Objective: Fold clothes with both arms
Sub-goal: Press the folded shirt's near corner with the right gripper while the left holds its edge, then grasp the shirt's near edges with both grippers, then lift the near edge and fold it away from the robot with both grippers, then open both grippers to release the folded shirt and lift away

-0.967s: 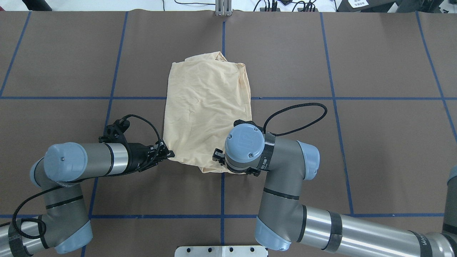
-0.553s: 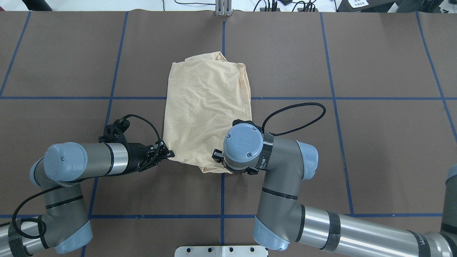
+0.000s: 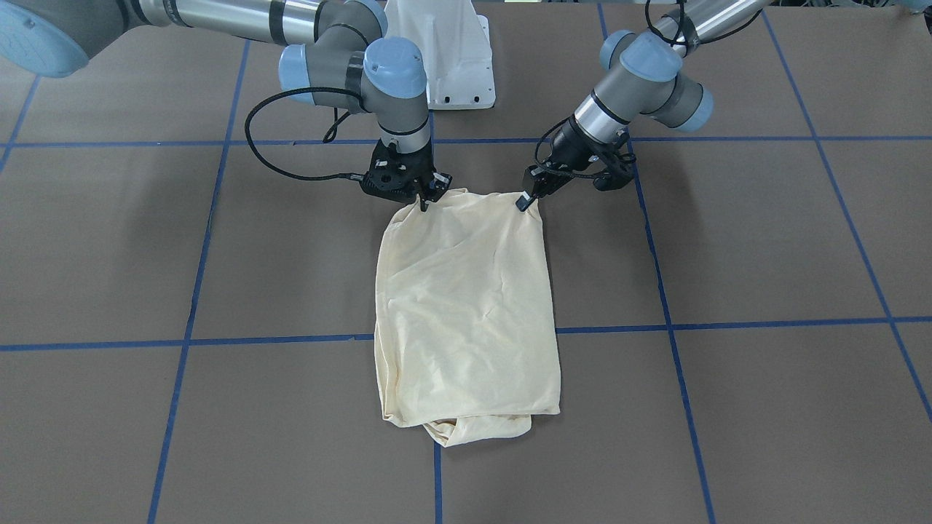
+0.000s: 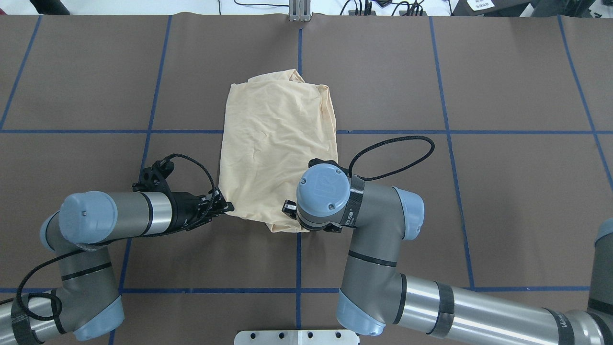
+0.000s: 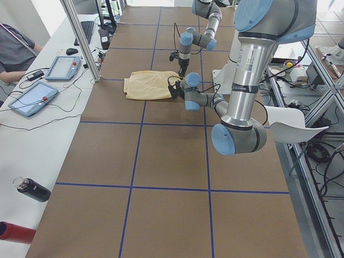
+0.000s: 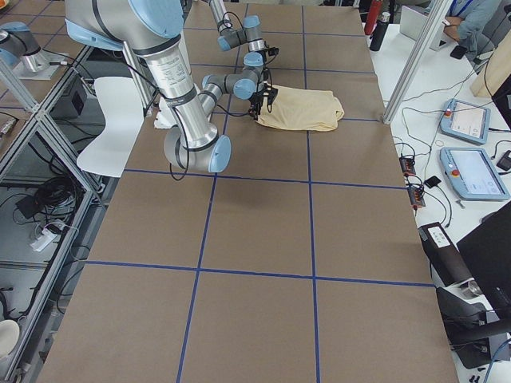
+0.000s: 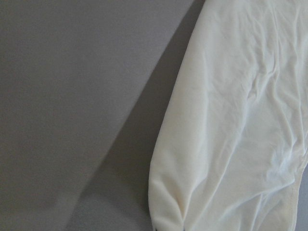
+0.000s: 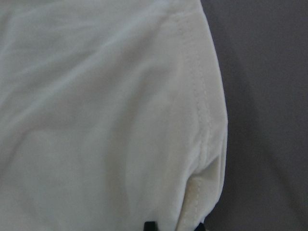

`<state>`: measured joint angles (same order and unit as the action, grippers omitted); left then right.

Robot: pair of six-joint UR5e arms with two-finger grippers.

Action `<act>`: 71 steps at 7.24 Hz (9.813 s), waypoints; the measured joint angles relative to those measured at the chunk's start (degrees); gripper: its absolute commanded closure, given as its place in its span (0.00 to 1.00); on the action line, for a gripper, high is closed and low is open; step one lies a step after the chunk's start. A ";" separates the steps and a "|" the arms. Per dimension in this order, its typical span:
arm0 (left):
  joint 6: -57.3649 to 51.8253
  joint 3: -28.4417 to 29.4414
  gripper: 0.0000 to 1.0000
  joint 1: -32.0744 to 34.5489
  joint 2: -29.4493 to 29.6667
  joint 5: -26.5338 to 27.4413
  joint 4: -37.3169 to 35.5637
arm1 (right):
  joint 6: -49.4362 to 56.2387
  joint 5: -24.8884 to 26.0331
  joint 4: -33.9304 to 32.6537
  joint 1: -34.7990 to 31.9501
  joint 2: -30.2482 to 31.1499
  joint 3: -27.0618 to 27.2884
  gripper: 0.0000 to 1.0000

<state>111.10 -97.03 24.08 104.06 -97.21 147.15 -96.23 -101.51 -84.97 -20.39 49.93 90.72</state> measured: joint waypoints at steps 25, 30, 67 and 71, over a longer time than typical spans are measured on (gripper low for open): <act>0.07 -4.40 1.00 -6.92 0.23 -0.07 -0.47 | 0.94 -6.94 0.22 -0.72 9.86 12.74 1.00; 0.51 -13.64 1.00 -14.29 -0.13 -0.17 -11.63 | 1.42 -13.01 -0.01 2.08 13.60 17.49 1.00; -5.68 -1.29 0.00 14.23 9.14 -7.69 -28.13 | 13.76 -13.25 10.24 -17.42 -12.79 -16.20 0.01; -9.44 -3.30 0.00 16.57 7.96 -8.44 -28.44 | 13.41 -13.60 9.00 -17.40 -12.72 -13.74 0.01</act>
<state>101.66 -100.33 40.65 112.02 -105.65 118.72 -82.82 -115.11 -75.97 -37.79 37.20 76.98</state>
